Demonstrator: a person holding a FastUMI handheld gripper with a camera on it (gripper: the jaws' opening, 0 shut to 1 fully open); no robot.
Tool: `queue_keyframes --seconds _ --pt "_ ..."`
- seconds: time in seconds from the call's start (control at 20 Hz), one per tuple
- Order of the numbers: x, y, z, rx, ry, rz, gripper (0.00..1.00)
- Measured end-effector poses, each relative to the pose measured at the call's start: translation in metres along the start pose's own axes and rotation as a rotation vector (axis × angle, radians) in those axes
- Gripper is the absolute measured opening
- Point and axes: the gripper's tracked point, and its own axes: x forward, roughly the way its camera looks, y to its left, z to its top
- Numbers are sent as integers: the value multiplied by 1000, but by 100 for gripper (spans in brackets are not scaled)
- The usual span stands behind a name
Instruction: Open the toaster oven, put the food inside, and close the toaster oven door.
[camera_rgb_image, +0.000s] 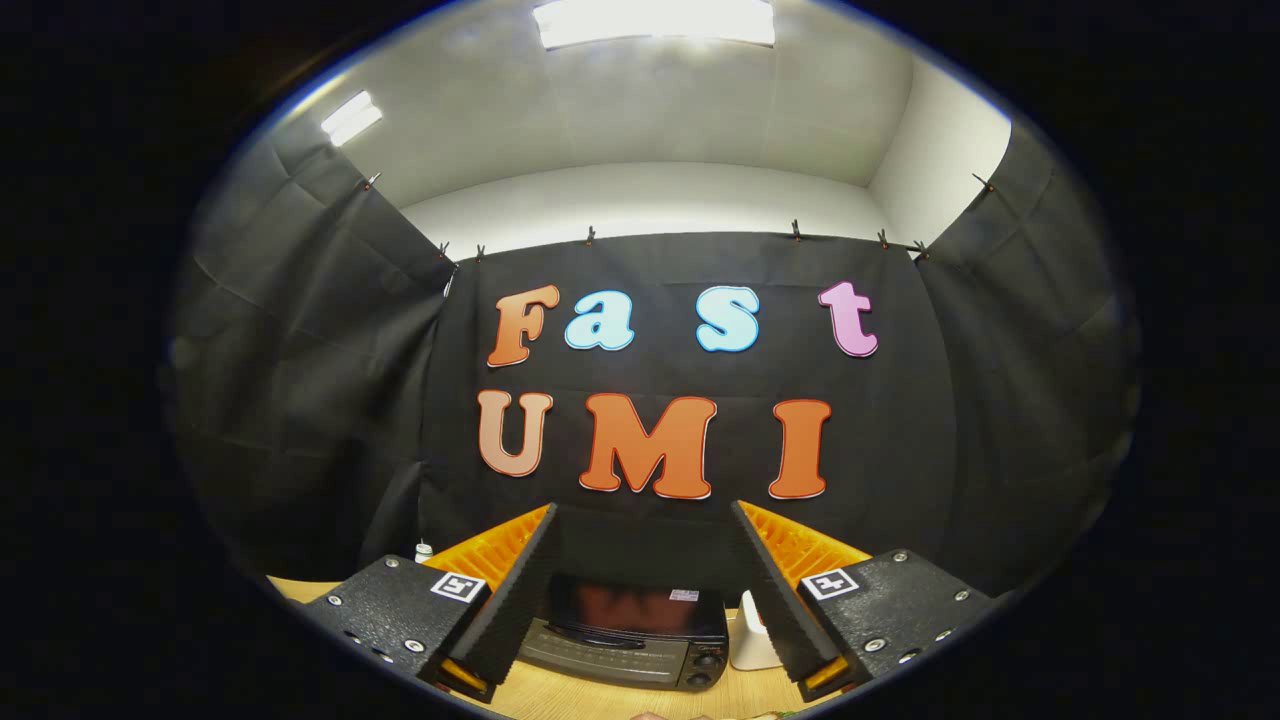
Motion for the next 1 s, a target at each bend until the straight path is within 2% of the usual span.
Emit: queue_keyframes --seconds 0.45,0.8,1.0 --pt "1 4 -7 5 26 7 99" --pt "27 33 -56 91 125 56 99" --pt "42 37 -81 93 147 41 99"
